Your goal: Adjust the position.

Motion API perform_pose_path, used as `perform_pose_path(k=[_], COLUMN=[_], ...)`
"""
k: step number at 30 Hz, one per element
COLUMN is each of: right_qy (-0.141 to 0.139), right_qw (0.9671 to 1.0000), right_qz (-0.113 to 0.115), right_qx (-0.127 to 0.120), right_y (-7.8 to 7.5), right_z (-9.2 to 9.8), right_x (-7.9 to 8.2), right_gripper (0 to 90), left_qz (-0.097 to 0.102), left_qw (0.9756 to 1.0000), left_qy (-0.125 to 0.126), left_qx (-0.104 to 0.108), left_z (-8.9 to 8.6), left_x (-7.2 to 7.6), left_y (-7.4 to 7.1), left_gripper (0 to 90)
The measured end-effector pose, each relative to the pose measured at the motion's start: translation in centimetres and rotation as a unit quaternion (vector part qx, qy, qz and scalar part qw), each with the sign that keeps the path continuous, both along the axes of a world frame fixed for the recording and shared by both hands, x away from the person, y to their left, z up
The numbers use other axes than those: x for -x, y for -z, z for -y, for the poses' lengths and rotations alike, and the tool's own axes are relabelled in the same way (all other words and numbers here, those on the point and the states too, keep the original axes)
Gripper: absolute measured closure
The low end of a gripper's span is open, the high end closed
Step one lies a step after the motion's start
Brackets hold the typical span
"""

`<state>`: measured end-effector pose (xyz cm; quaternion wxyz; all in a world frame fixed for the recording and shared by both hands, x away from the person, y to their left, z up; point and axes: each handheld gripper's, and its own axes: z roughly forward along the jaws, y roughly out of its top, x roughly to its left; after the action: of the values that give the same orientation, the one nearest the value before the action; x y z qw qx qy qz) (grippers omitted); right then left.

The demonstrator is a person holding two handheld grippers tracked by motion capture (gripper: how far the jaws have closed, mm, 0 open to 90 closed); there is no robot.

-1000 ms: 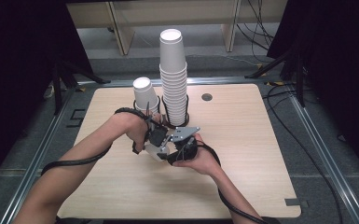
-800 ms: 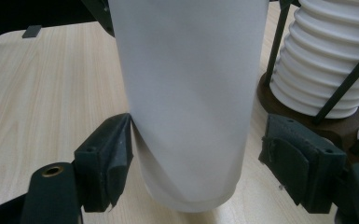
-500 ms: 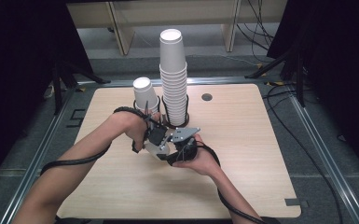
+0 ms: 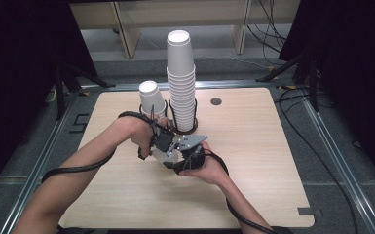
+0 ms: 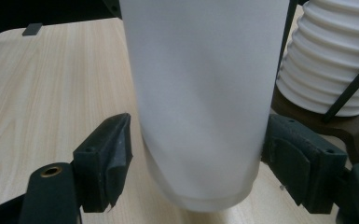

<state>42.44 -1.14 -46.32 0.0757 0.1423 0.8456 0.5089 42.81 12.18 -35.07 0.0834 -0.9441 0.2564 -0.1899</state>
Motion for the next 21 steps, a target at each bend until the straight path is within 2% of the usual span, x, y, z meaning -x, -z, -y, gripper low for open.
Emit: perform_pose_path(k=[1,3,10,11,12,13,14,15,16,17,18,19,20,21], right_qy=[0.0,0.002,0.006,0.007,0.016,0.014,0.011,0.02,0.021,0.012,0.014,0.014,0.014,0.014], right_qw=[1.0,1.0,0.9999,0.9999,0.9999,0.9999,0.9999,0.9998,0.9998,0.9997,0.9996,0.9997,0.9996,0.9995], right_qz=[0.001,0.004,0.011,0.009,-0.003,0.002,0.01,0.0,0.002,0.022,0.026,0.02,0.025,0.028], right_qx=[0.0,0.004,0.004,0.006,-0.001,0.0,0.001,-0.001,-0.001,0.003,0.001,0.003,0.002,0.002], right_y=[-0.02,-0.02,0.43,0.45,0.53,0.54,0.54,0.56,0.57,0.51,0.51,0.47,0.46,0.46], right_z=[0.04,0.07,-0.14,-0.16,-0.23,-0.22,-0.2,-0.19,-0.17,-0.09,-0.07,-0.03,0.0,-0.02], right_x=[-0.03,-0.08,-0.04,0.02,0.24,0.18,0.05,0.23,0.22,-0.04,-0.02,0.08,0.04,0.04], right_gripper=[25.0,24.8,25.5,25.6,25.8,26.0,26.1,26.1,26.2,26.4,26.7,27.0,27.3,27.5], left_qz=[-0.001,-0.003,-0.016,-0.016,-0.016,-0.015,-0.016,-0.017,-0.019,-0.019,-0.018,-0.005,-0.004,-0.003], left_qw=[1.0,0.9999,0.9998,0.9998,0.9998,0.9998,0.9998,0.9998,0.9998,0.9998,0.9998,0.9999,0.9998,0.9997], left_qy=[-0.007,-0.013,-0.012,-0.009,-0.011,-0.011,-0.005,0.0,0.005,0.008,0.011,0.004,0.019,0.021], left_qx=[0.007,0.006,0.006,0.005,0.007,0.008,0.006,0.005,0.003,0.004,0.003,0.016,0.009,0.01], left_z=[-0.06,-0.01,0.11,0.14,0.12,0.11,0.15,0.21,0.28,0.32,0.36,0.26,0.45,0.48], left_x=[0.1,0.16,0.13,0.11,0.12,0.11,0.05,-0.02,-0.08,-0.09,-0.1,0.07,-0.05,-0.04], left_y=[0.08,0.08,0.22,0.21,0.22,0.22,0.19,0.14,0.07,0.02,-0.04,-0.14,-0.24,-0.25], left_gripper=[18.8,18.8,18.8,18.8,18.8,18.8,18.8,18.9,18.9,19.0,19.0,19.1,19.1,19.2])
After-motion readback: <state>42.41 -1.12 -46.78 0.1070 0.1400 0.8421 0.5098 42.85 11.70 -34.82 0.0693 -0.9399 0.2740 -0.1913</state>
